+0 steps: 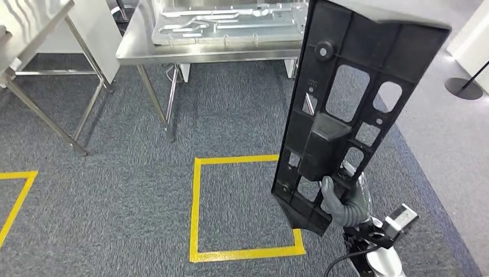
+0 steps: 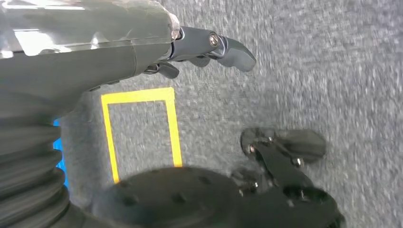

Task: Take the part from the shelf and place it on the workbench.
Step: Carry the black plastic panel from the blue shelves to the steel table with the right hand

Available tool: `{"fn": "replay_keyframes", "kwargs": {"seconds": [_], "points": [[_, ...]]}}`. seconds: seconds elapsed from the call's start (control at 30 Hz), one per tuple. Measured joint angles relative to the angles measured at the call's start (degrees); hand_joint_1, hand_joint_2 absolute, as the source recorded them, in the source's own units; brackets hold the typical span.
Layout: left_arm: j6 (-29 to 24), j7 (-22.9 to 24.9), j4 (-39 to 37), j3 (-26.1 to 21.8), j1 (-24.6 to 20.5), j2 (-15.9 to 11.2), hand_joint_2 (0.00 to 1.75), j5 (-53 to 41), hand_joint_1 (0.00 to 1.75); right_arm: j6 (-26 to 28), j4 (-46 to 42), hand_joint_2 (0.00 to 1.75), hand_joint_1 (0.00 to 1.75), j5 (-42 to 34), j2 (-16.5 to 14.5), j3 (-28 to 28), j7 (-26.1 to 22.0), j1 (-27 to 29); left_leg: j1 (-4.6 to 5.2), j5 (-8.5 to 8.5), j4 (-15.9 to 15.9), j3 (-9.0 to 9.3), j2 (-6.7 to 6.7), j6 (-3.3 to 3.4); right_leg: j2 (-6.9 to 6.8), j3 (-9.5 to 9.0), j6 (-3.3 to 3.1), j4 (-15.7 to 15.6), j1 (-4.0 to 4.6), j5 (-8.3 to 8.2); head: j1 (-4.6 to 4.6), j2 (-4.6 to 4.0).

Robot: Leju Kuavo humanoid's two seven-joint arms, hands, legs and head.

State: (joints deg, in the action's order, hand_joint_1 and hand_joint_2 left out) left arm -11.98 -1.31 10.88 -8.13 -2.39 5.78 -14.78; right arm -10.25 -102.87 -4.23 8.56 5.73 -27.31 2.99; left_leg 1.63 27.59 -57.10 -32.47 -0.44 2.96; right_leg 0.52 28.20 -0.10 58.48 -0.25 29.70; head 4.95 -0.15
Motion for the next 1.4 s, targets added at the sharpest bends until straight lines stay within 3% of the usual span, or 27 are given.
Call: {"fn": "replay_keyframes", "kwargs": {"seconds": [0.03, 0.1, 0.17, 0.2, 0.23, 0.27, 0.33, 0.4, 0.47, 0.53, 0.6, 0.67, 0.73, 0.77, 0.8, 0.87, 0.9, 0.93, 1.03, 1.1, 1.2, 1.27, 1.3, 1.33, 1.4], "points": [[0.04, -0.01, 0.0, -0.02, 0.07, 0.01, 1.75, -0.11, 0.0, 0.1, -0.13, 1.75, 1.75, 0.03, -0.1, 0.01, 0.02, 0.05, -0.22, -0.69, 0.77, 0.87, 0.04, 0.15, -0.06, -0.02, 0.32, 0.8, 0.03, 0.13, -0.01, 0.0], [0.14, -0.08, 0.0, -0.03, -0.06, 0.04, 1.75, -0.31, 0.0, 0.43, -0.54, 1.75, 1.75, 0.16, -0.36, 0.02, 0.01, 0.19, -0.6, -1.16, 1.49, 2.3, 0.18, 0.22, -0.16, 1.79, 1.01, 4.48, -0.13, 2.38, -0.01, 0.0], [0.26, -0.14, 0.0, -0.03, -0.19, 0.09, 1.75, -0.5, 0.0, 0.73, -0.87, 1.75, 1.75, 0.41, -0.6, 0.02, -0.01, 0.7, -0.65, -0.59, 1.56, 2.84, 0.16, 0.18, -0.18, 6.15, 1.54, 10.81, -0.48, 5.26, -0.01, 0.0], [0.31, -0.16, 0.0, -0.03, -0.16, 0.1, 1.75, -0.61, 0.0, 0.83, -0.98, 1.75, 1.75, 0.59, -0.66, 0.02, -0.01, 1.07, -0.69, -0.2, 1.55, 3.16, 0.12, 0.06, -0.19, 8.2, 1.82, 13.08, -0.76, 5.77, -0.02, 0.0], [0.36, -0.17, 0.0, -0.03, -0.07, 0.11, 1.75, -0.71, 0.0, 0.92, -1.04, 1.75, 1.75, 0.78, -0.69, 0.02, -0.01, 1.41, -0.75, 0.26, 1.53, 3.63, 0.07, -0.13, -0.2, 9.47, 2.18, 13.61, -1.08, 5.16, -0.02, 0.0], [0.37, -0.18, 0.0, -0.03, 0.06, 0.11, 1.75, -0.8, 0.0, 0.98, -1.14, 1.75, 1.75, 0.95, -0.69, 0.02, -0.01, 1.7, -0.87, 0.82, 1.5, 4.27, 0.03, -0.39, -0.24, 9.73, 2.66, 12.07, -1.43, 3.35, -0.02, 0.0], [0.42, -0.17, -0.02, -0.04, 0.32, 0.08, 1.75, -0.85, 0.0, 1.09, -1.41, 1.75, 1.75, 1.15, -0.69, 0.02, -0.01, 2.07, -1.14, 2.13, 1.37, 5.63, 0.02, -1.1, -0.39, 8.28, 3.48, 5.49, -2.04, -1.86, -0.03, 0.0], [0.49, -0.15, -0.06, -0.04, 0.19, 0.01, 1.75, -0.84, 0.0, 1.15, -1.66, 1.75, 1.75, 1.23, -0.72, 0.02, 0.02, 2.38, -1.23, 3.23, 1.21, 6.24, 0.04, -1.91, -0.7, 7.51, 2.9, 1.12, -1.91, -4.26, -0.03, 0.0], [0.54, -0.1, -0.09, -0.05, -0.06, -0.02, 1.75, -0.81, 0.0, 1.16, -1.91, 1.75, 1.75, 1.27, -0.74, 0.01, 0.05, 2.65, -1.29, 3.76, 1.04, 6.54, 0.08, -2.65, -0.76, 7.68, 1.38, 0.54, -1.39, -3.89, 0.0, 0.0], [0.6, -0.07, -0.09, -0.05, -0.12, -0.01, 1.75, -0.79, 0.0, 1.17, -2.38, 1.75, 1.75, 1.27, -0.73, 0.0, 0.03, 2.78, -1.57, 3.97, -0.51, 6.35, 0.17, -3.17, -0.52, 6.85, 0.3, 0.48, -1.25, -3.4, 0.03, 0.0], [0.66, -0.08, -0.09, -0.05, -0.18, 0.01, 1.75, -0.79, 0.0, 1.16, -2.84, 1.75, 1.75, 1.26, -0.64, 0.0, 0.0, 2.7, -1.8, 4.81, -6.09, 3.36, 0.22, -3.54, -0.45, 5.43, -0.4, 0.23, -1.16, -2.56, 0.03, 0.0], [0.72, -0.09, -0.09, -0.06, -0.19, 0.04, 1.75, -0.74, 0.0, 1.15, -3.04, 1.75, 1.75, 1.26, -0.56, 0.0, -0.01, 2.65, -1.85, 7.15, -13.98, -2.02, 0.23, -3.76, -0.48, 4.01, -0.75, 0.12, -0.93, -1.43, 0.04, 0.0], [0.81, -0.15, -0.09, -0.09, -0.22, 0.08, 1.75, -0.64, 0.0, 1.14, -3.06, 1.75, 1.75, 1.26, -0.56, 0.0, -0.01, 2.66, -1.77, 8.75, -17.74, -6.12, 0.23, -3.58, -0.41, 2.35, -0.86, 0.09, -0.69, -0.13, 0.04, 0.0], [0.84, -0.17, -0.09, -0.11, -0.24, 0.09, 1.75, -0.58, 0.0, 1.07, -3.07, 1.75, 1.75, 1.26, -0.56, 0.0, -0.01, 2.66, -1.69, 8.07, -16.8, -6.83, 0.23, -3.29, -0.35, 1.39, -0.87, 0.08, -0.62, 0.57, 0.04, 0.0], [0.85, -0.18, -0.09, -0.14, -0.26, 0.09, 1.75, -0.57, 0.0, 0.98, -3.07, 1.75, 1.75, 1.26, -0.56, 0.0, -0.01, 2.65, -1.56, 6.16, -14.24, -6.79, 0.23, -2.9, -0.31, 0.36, -0.84, 0.04, -0.57, 1.3, 0.04, 0.0], [0.78, -0.13, -0.1, -0.23, -0.12, 0.08, 1.75, -0.47, 0.0, 0.75, -3.03, 1.75, 1.75, 1.26, -0.56, 0.0, 0.01, 2.61, -1.0, 0.03, -7.41, -5.83, 0.28, -2.0, -0.19, -1.29, -0.6, -0.1, -0.55, 2.62, 0.03, 0.0], [0.72, -0.11, -0.11, -0.3, -0.04, 0.07, 1.75, -0.41, 0.0, 0.66, -2.98, 1.75, 1.75, 1.25, -0.56, 0.0, 0.01, 2.55, -0.7, -2.0, -5.04, -5.41, 0.28, -1.65, -0.08, -1.77, -0.31, -0.23, -0.54, 3.17, 0.03, 0.0], [0.67, -0.1, -0.13, -0.38, -0.02, 0.05, 1.75, -0.35, 0.0, 0.6, -2.94, 1.75, 1.75, 1.24, -0.56, 0.0, 0.02, 2.47, -0.46, -3.16, -3.63, -5.22, 0.26, -1.37, 0.02, -2.23, 0.04, -0.35, -0.53, 3.49, 0.03, 0.0], [0.58, -0.1, -0.13, -0.54, -0.21, 0.15, 1.75, -0.34, 0.0, 0.54, -2.86, 1.75, 1.75, 1.21, -0.6, 0.0, 0.04, 2.1, -0.53, -2.71, -1.91, -3.65, 0.04, -0.72, 0.03, -3.05, 1.02, 0.11, -0.5, 3.21, 0.03, 0.0], [0.52, -0.09, -0.13, -0.65, -0.19, 0.24, 1.75, -0.35, 0.0, 0.51, -2.84, 1.75, 1.75, 1.17, -0.84, 0.0, 0.03, 1.71, -0.71, -2.32, -0.79, -1.74, -0.05, -0.29, -0.08, -1.11, 1.39, 4.03, -0.56, 3.55, 0.02, 0.0], [0.4, -0.09, -0.13, -0.78, -0.11, 0.23, 1.75, -0.35, 0.0, 0.45, -2.73, 1.75, 1.75, 1.12, -1.13, 0.0, 0.03, 1.55, -0.74, -0.88, -0.36, 0.35, -0.11, 0.06, -0.15, 6.21, 1.93, 13.31, -0.61, 7.27, 0.02, 0.0], [0.38, -0.07, -0.13, -0.81, -0.02, 0.24, 1.75, -0.35, 0.0, 0.45, -2.54, 1.75, 1.75, 1.11, -1.13, 0.0, 0.03, 1.54, -0.76, 0.59, -0.36, 2.13, -0.31, 0.0, -0.18, 9.5, 2.3, 14.27, -0.76, 9.12, 0.02, 0.0], [0.38, -0.05, -0.13, -0.82, 0.03, 0.26, 1.75, -0.34, 0.0, 0.45, -2.45, 1.75, 1.75, 1.11, -1.13, 0.0, 0.03, 1.52, -0.77, 1.43, -0.36, 3.26, -0.43, -0.11, -0.19, 10.04, 2.38, 12.41, -0.89, 8.13, 0.02, 0.0], [0.39, -0.03, -0.13, -0.83, 0.06, 0.27, 1.75, -0.34, 0.0, 0.45, -2.39, 1.75, 1.75, 1.1, -1.13, 0.0, 0.04, 1.51, -0.78, 2.31, -0.36, 4.33, -0.51, -0.25, -0.21, 10.08, 2.43, 9.49, -1.03, 5.38, 0.02, 0.0], [0.39, 0.05, -0.22, -0.84, 0.07, 0.3, 1.75, -0.33, 0.0, 0.41, -2.2, 1.75, 1.75, 1.06, -1.14, 0.01, 0.09, 1.44, -0.72, 4.03, -0.55, 6.06, -0.62, -0.72, -0.4, 9.9, 2.11, 4.18, -1.01, -1.77, -0.01, 0.0]]}}
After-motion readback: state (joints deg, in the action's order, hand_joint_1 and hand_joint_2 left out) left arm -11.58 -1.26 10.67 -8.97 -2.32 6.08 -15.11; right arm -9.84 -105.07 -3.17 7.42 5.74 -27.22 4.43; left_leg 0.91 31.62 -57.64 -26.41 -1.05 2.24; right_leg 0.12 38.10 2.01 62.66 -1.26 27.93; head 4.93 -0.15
